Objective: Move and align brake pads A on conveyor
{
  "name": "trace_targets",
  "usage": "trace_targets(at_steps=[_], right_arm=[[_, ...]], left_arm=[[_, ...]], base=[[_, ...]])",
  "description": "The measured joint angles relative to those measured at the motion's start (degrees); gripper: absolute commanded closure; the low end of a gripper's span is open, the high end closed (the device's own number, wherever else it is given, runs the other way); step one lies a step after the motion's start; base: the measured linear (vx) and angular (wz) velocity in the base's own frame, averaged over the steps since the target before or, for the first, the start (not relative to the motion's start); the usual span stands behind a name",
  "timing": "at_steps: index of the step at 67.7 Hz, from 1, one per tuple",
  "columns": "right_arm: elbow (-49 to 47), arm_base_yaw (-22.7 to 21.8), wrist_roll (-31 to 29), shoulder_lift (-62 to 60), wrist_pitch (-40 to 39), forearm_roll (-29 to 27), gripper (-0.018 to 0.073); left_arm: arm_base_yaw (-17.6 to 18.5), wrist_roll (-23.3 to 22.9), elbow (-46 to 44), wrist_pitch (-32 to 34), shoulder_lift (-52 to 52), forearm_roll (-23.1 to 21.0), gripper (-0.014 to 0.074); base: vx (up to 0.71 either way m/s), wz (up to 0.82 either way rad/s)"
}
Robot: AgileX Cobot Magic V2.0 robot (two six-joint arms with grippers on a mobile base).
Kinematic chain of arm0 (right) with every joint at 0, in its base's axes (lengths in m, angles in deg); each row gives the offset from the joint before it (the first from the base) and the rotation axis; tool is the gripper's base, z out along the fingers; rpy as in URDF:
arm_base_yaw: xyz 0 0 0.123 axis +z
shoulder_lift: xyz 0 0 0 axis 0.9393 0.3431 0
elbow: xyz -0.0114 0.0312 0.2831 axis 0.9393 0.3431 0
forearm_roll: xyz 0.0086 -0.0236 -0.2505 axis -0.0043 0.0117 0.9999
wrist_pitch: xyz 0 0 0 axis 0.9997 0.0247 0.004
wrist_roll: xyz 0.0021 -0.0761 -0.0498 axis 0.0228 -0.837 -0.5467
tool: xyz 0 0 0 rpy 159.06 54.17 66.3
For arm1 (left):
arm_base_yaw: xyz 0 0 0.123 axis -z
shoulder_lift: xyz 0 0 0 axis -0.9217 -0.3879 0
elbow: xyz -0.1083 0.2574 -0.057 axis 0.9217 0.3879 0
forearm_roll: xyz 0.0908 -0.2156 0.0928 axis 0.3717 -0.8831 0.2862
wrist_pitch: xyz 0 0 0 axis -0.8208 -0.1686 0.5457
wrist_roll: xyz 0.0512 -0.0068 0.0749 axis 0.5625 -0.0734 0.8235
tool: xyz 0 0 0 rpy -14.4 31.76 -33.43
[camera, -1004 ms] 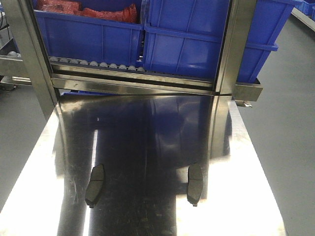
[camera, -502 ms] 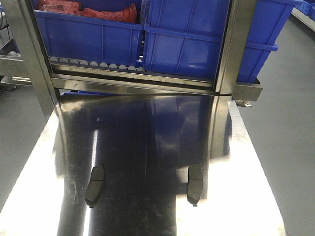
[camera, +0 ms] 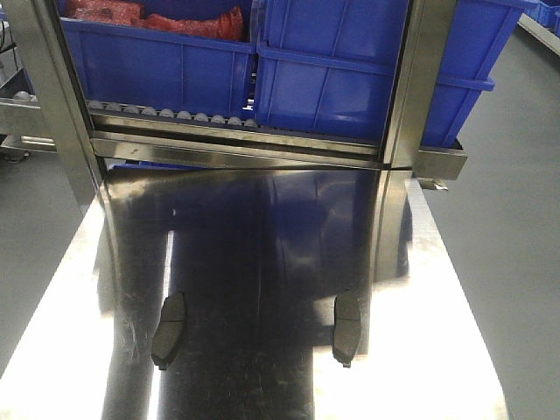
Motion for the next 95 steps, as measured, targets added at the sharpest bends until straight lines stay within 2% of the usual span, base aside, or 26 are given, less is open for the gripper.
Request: trace_targets(at_steps=[9,22,35,43,56,71,78,95], right_arm=[[0.00,0.00,0.00,0.00,0.00,0.00,0.0071],[0.00,0.00,0.00,0.00,0.00,0.00,0.0071],[0.00,0.00,0.00,0.00,0.00,0.00,0.0071],[0.00,0.00,0.00,0.00,0.00,0.00,0.0071],[0.00,0.00,0.00,0.00,0.00,0.00,0.0071],[0.00,0.00,0.00,0.00,0.00,0.00,0.0071],[0.00,0.00,0.00,0.00,0.05,0.00,0.0071],[0.00,0.00,0.00,0.00,0.05,0.00,0.0071]], left_arm=[[0.00,-0.12,-6.01,-4.52,-11.93,0.15,0.0209],[0.00,-0.12,-13.05,-10.88,-27.18,-2.25,0.0209],[0.75,1.03,-18.78,-14.21,-39.00,-3.21,0.0210],[3.28,1.13,-21.02,-14.12,-43.24,-4.22,0.0210],[10.51,1.08,-23.18,-12.08,-49.50,-6.21,0.0210],[16.66,-1.12,-27.15,-11.55,-59.08,-6.44,0.0210],[18.24,-2.38,-29.63,-11.42,-62.75,-6.55,0.0210],[18.29,-5.86,-34.64,-11.79,-69.86,-6.56,0.0209]], base=[[0.00,0.00],[0.00,0.00],[0.00,0.00],[0.00,0.00],[0.00,0.00],[0.00,0.00],[0.00,0.00],[0.00,0.00]])
